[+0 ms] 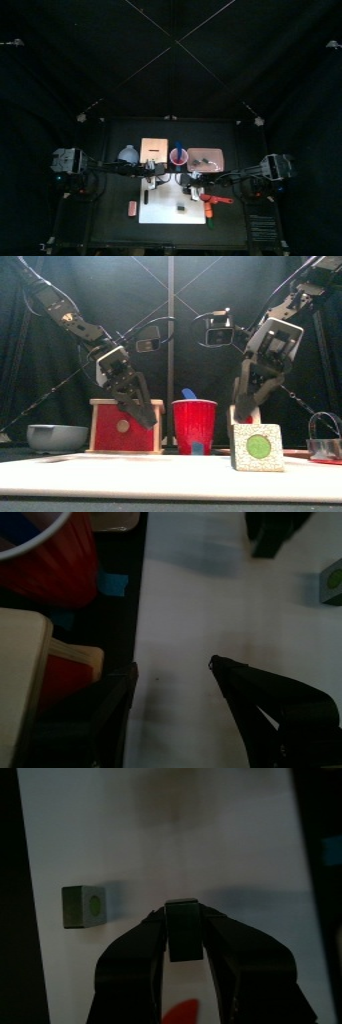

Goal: Place sushi on board then cut the sushi with the knife then place the pieces on the plate
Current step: Place the 4 sushi pieces on the plate

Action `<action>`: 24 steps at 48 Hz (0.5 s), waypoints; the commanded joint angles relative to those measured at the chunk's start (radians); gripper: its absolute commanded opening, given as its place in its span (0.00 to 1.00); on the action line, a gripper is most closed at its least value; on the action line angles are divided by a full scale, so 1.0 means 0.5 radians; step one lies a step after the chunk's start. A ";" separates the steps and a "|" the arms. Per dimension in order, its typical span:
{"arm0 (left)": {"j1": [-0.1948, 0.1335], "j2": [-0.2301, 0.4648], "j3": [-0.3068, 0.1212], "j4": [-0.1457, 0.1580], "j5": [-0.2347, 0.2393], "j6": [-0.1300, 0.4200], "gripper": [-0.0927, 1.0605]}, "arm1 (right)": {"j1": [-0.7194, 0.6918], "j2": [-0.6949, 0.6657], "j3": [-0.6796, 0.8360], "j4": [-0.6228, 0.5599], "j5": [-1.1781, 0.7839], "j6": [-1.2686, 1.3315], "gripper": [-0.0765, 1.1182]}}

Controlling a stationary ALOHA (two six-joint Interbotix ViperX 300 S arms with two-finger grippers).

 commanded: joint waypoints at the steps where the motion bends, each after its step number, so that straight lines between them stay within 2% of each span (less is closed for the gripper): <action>1: 0.003 -0.006 -0.037 -0.003 -0.006 -0.003 0.90 | -0.181 -0.310 0.110 0.009 0.018 0.003 0.53; 14: 0.006 -0.003 -0.046 -0.003 -0.006 -0.003 0.90 | -0.828 -0.752 0.387 0.009 0.270 0.006 0.53; 24: 0.012 0.000 -0.046 -0.003 -0.006 -0.003 0.90 | -1.187 -0.859 0.491 -0.006 0.439 0.003 0.54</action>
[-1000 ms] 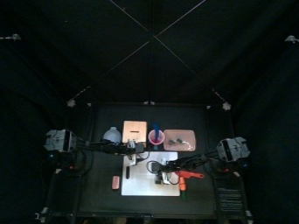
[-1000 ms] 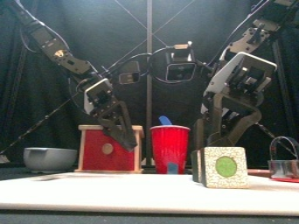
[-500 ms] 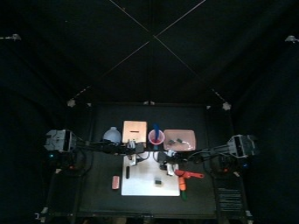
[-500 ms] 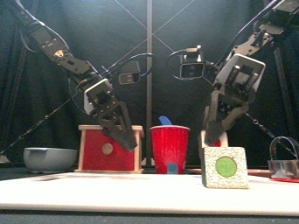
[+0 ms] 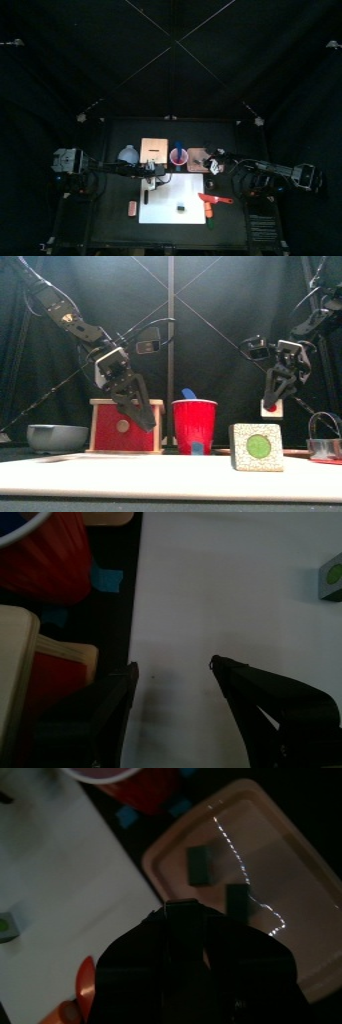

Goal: Place sushi on board then cut the sushi with the knife then place the pieces on the plate
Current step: Place the 4 sushi pieces on the plate

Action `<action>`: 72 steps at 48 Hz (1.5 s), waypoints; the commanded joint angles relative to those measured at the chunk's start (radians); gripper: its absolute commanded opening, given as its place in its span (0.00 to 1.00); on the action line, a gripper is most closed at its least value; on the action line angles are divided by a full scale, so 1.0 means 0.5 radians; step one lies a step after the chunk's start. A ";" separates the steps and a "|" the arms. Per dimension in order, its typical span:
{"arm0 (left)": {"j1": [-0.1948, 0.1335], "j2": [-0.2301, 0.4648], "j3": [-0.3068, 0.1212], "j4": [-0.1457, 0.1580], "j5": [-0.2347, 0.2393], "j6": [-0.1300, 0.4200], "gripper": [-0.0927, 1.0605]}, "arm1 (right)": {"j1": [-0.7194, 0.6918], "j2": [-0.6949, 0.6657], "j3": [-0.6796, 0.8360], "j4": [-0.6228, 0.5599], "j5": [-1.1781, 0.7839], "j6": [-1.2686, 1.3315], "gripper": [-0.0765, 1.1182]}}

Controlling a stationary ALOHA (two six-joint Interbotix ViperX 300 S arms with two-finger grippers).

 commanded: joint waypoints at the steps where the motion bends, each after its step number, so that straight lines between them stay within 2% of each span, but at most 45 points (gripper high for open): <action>1: 0.006 -0.012 -0.046 -0.003 -0.006 0.003 0.90 | -0.153 -0.040 0.012 -0.012 0.071 -0.006 0.54; 15: 0.006 -0.009 -0.049 -0.003 -0.006 0.003 0.90 | -0.322 0.015 0.104 -0.028 0.114 -0.006 0.55; 31: 0.006 -0.009 -0.052 -0.003 -0.006 0.003 0.90 | -0.356 0.135 0.107 -0.064 0.046 -0.006 0.73; 44: 0.006 -0.006 -0.052 -0.003 -0.006 0.003 0.90 | -0.307 0.132 0.067 -0.071 0.055 -0.006 0.75; 49: 0.003 -0.006 -0.055 -0.003 -0.006 0.000 0.90 | -0.138 0.095 0.031 0.000 0.074 -0.006 0.75; 60: 0.003 -0.006 -0.055 -0.021 -0.006 0.003 0.90 | 0.552 0.089 -0.160 0.034 0.040 -0.006 0.75; 66: 0.003 -0.009 -0.055 -0.021 -0.006 0.000 0.90 | 0.884 0.175 -0.295 0.046 -0.055 -0.003 0.75; 72: 0.003 -0.009 -0.055 -0.031 -0.003 0.000 0.90 | 1.077 0.316 -0.383 0.123 -0.156 0.000 0.76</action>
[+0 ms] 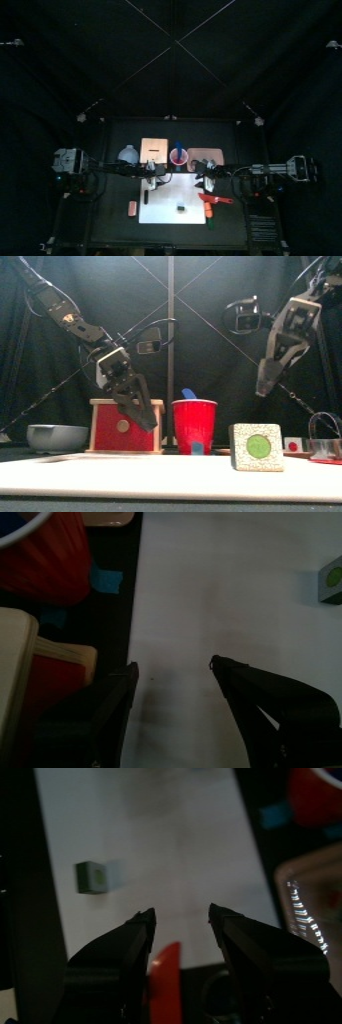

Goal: Place sushi on board then cut the sushi with the knife then place the pieces on the plate
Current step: Place the 4 sushi pieces on the plate

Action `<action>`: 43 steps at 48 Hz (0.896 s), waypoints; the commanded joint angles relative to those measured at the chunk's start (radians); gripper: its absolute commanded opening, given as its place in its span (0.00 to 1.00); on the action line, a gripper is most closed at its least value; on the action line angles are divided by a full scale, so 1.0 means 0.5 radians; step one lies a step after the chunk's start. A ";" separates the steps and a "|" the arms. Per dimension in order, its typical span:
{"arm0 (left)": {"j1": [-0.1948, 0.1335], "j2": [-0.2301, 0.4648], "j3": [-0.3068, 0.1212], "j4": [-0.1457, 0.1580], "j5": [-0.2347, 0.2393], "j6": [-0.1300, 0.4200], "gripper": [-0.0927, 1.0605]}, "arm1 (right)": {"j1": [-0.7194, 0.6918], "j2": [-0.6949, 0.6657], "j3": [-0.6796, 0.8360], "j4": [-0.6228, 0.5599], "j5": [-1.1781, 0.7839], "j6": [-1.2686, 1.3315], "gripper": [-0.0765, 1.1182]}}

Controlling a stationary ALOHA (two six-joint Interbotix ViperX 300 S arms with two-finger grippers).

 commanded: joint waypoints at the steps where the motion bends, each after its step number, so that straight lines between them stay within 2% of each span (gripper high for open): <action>1: 0.000 -0.018 -0.043 -0.012 -0.003 0.000 0.90 | 0.163 0.101 -0.114 0.089 -0.089 0.000 0.76; 11: -0.006 -0.018 -0.043 -0.049 0.037 0.000 0.90 | 0.362 0.350 -0.236 0.304 -0.212 -0.006 0.76; 26: -0.006 -0.015 -0.058 -0.046 0.043 0.003 0.90 | 0.500 0.660 -0.411 0.390 -0.245 -0.009 0.76; 43: -0.003 -0.015 -0.052 -0.037 0.043 0.009 0.90 | 0.543 0.847 -0.534 0.405 -0.242 -0.009 0.76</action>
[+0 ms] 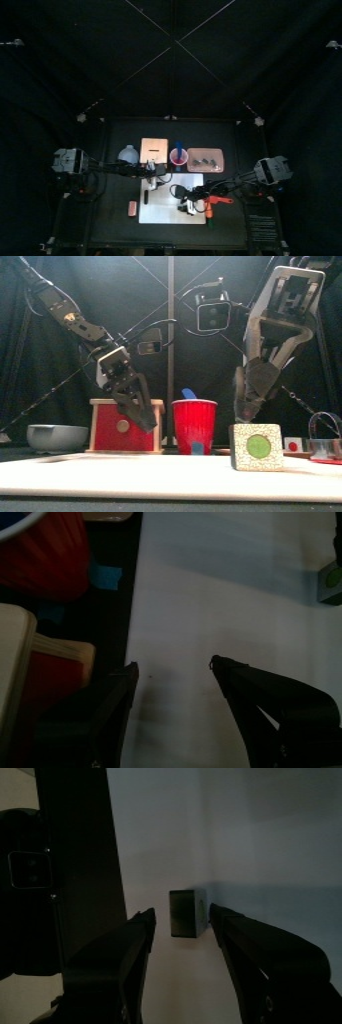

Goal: Place sushi on board then cut the sushi with the knife then place the pieces on the plate
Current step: Place the 4 sushi pieces on the plate

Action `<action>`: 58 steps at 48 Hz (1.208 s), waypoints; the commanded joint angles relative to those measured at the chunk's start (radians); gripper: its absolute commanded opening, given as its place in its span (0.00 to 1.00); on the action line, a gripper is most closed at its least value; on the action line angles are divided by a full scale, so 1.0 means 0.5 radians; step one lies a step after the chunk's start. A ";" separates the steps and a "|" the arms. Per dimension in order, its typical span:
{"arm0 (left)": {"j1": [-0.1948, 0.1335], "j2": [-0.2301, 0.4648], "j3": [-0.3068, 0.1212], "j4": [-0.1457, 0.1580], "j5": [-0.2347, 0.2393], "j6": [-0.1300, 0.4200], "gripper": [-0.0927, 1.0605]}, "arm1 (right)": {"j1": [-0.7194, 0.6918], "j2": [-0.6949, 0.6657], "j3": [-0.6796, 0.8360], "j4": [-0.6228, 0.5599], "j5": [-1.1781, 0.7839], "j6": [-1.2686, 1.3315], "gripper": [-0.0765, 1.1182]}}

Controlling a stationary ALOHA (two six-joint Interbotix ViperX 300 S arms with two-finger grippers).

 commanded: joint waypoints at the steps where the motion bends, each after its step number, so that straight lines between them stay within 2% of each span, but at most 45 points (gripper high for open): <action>1: 0.000 -0.012 -0.037 0.006 -0.006 0.000 0.90 | 0.003 -0.003 -0.058 -0.003 -0.003 -0.003 0.76; 19: -0.003 -0.012 -0.031 0.006 -0.006 -0.003 0.90 | -0.009 0.126 -0.080 -0.015 -0.003 0.000 0.73; 31: -0.003 -0.009 -0.028 0.009 -0.006 -0.003 0.90 | -0.018 0.086 -0.058 -0.043 -0.003 0.000 0.57; 35: -0.003 -0.006 -0.028 0.006 -0.006 -0.003 0.90 | -0.061 0.034 -0.015 -0.071 0.021 0.000 0.54; 48: -0.003 -0.003 -0.040 0.006 -0.006 -0.006 0.90 | -0.420 -0.371 0.150 -0.273 0.295 0.000 0.55; 58: 0.000 0.003 -0.049 0.009 -0.018 -0.006 0.90 | -0.969 -0.583 0.267 -0.460 0.383 0.003 0.55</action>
